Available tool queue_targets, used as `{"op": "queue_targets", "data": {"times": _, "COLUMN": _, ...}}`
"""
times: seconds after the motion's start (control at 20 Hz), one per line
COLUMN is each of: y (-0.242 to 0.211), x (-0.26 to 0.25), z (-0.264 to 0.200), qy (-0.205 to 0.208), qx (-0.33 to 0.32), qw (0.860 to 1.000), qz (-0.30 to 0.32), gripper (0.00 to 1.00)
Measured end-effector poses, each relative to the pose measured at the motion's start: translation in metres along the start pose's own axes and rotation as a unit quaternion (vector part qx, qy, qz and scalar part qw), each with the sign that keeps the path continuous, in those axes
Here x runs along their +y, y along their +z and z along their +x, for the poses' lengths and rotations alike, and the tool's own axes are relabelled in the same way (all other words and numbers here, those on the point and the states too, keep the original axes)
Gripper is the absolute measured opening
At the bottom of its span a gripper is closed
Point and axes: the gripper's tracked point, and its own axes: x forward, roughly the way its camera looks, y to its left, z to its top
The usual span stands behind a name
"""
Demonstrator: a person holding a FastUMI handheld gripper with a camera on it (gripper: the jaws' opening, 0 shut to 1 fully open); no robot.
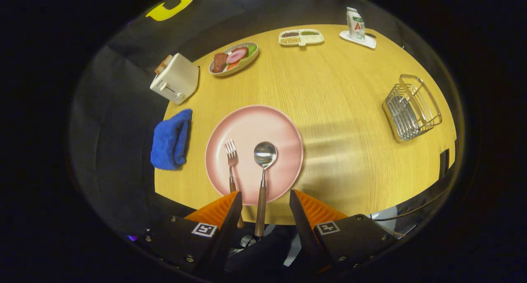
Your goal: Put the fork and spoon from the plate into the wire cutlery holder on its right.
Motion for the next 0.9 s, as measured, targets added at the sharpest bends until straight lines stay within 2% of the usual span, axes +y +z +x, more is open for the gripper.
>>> {"op": "queue_targets", "data": {"times": 0.2, "y": -0.017, "x": -0.001, "z": 0.018, "qy": -0.009, "qx": 0.029, "qw": 0.999, "qz": -0.014, "gripper": 0.72}}
{"op": "queue_targets", "data": {"times": 0.25, "y": -0.02, "x": -0.001, "z": 0.021, "qy": -0.01, "qx": 0.035, "qw": 0.999, "qz": -0.017, "gripper": 0.59}}
{"op": "queue_targets", "data": {"times": 0.5, "y": -0.032, "x": -0.001, "z": 0.034, "qy": -0.026, "qx": 0.066, "qw": 0.997, "qz": -0.032, "gripper": 0.58}}
{"op": "queue_targets", "data": {"times": 0.6, "y": -0.041, "x": 0.004, "z": 0.043, "qy": -0.021, "qx": 0.082, "qw": 0.996, "qz": -0.03, "gripper": 0.38}}
{"op": "queue_targets", "data": {"times": 0.7, "y": -0.051, "x": 0.002, "z": 0.042, "qy": -0.028, "qx": 0.091, "qw": 0.995, "qz": -0.034, "gripper": 0.42}}
{"op": "queue_targets", "data": {"times": 0.8, "y": -0.044, "x": -0.002, "z": 0.044, "qy": -0.036, "qx": 0.095, "qw": 0.994, "qz": -0.033, "gripper": 0.17}}
{"op": "queue_targets", "data": {"times": 0.9, "y": -0.042, "x": -0.002, "z": 0.054, "qy": -0.031, "qx": 0.079, "qw": 0.996, "qz": -0.012, "gripper": 0.17}}
